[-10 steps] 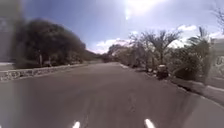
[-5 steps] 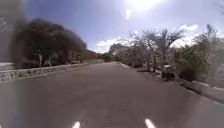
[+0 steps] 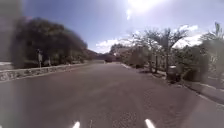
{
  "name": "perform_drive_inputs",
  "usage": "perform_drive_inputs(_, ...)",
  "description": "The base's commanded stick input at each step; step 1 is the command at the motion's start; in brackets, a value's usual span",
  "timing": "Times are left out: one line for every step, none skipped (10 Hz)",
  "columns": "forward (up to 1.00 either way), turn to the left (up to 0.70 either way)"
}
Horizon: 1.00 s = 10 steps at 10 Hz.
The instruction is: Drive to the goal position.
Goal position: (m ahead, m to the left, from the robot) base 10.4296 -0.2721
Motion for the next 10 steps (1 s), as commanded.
perform_drive_inputs(0.5,0.0)
perform_drive_inputs(0.5,0.0)
perform_drive_inputs(0.5,0.0)
perform_drive_inputs(0.5,0.0)
perform_drive_inputs(0.5,0.0)
perform_drive_inputs(0.5,-0.5)
perform_drive_inputs(0.5,-0.5)
perform_drive_inputs(0.5,-0.5)
perform_drive_inputs(0.5,-0.5)
perform_drive_inputs(0.5,-0.5)
